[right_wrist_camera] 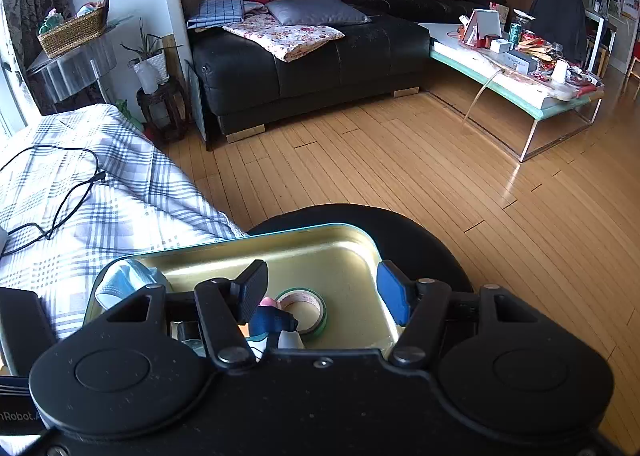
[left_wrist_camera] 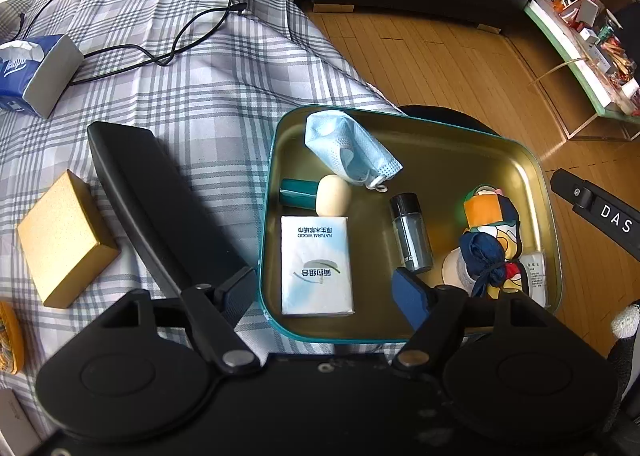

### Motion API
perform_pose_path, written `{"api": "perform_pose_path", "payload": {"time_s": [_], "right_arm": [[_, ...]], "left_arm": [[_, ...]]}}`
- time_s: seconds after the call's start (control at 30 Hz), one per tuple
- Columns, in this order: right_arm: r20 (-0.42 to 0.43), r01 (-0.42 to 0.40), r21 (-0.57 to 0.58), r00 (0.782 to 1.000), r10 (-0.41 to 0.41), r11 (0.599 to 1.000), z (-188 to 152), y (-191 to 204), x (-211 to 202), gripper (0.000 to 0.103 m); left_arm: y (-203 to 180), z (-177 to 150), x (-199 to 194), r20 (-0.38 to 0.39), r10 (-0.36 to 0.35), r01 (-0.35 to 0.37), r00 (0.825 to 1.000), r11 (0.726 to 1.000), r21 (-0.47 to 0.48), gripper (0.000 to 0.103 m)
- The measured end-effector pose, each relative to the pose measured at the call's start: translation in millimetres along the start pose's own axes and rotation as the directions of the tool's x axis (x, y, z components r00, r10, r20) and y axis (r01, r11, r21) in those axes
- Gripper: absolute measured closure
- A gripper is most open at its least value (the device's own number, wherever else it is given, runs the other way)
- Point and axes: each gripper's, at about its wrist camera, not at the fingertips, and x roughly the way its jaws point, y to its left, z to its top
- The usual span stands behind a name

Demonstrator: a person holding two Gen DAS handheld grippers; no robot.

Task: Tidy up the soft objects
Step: 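Open the right tool over the tray while the left tool releases the tissue packet there, then move both tools back over the items on the bedspread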

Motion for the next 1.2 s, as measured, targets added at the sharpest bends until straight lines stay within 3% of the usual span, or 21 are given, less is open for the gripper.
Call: {"api": "perform_pose_path", "payload": {"time_s": [0.3,0.67,0.87,1.2], "right_arm": [[0.024,-0.032,-0.024,0.999,0.033,0.999,-6,20,-30,0.045],[0.045,-0.150,-0.134,0.987,0.157,0.979,-22,76,-76,0.045],[0.012,-0.250,-0.222,0.966,0.259,0.943,-38,123,-96,0.045],[-0.104,-0.380,-0.380,0.923,0.370,0.843,-79,212,-113,0.045]], "left_arm": [[22,-19,-41,0.050,0.013,-0.012,0.999,1.000,-0.012,0.027],[100,-59,-100,0.133,0.088,-0.073,0.987,0.991,-0.112,0.022],[157,-82,-131,0.162,0.159,-0.119,0.974,0.966,-0.229,0.017],[228,-111,-176,0.226,0.282,-0.194,0.933,0.918,-0.347,0.009]]}}
